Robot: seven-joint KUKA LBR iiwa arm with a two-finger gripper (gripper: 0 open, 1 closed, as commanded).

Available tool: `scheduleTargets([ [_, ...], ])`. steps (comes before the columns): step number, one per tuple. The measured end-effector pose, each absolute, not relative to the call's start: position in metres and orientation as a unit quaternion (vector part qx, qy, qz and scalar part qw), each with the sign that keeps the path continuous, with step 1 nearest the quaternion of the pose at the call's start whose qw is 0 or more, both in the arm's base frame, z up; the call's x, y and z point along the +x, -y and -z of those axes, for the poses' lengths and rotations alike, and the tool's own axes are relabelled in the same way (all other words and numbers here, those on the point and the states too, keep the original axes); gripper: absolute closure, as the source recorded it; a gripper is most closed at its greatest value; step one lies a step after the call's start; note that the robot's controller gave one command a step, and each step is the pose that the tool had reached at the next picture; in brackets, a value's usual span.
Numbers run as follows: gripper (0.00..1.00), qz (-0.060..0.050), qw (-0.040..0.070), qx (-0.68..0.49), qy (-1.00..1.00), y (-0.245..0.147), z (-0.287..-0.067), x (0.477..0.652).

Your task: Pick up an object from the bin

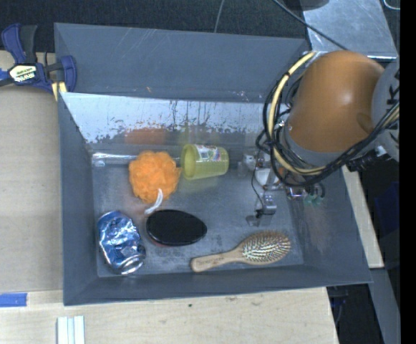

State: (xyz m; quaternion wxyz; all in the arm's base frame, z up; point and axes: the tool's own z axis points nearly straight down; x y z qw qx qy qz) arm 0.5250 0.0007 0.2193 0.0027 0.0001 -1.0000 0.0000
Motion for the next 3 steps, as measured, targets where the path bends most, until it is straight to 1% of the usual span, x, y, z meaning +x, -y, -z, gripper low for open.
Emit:
scheduleTargets([
  [1,0.00,0.001,0.004,0.078,0.997,-0.060,-0.180,0.490],
  [2,0.00,0.001,0.005,0.082,0.997,-0.101,-0.079,0.494],
  [3,0.00,0.002,0.001,0.119,0.993,-0.113,-0.143,0.501],
])
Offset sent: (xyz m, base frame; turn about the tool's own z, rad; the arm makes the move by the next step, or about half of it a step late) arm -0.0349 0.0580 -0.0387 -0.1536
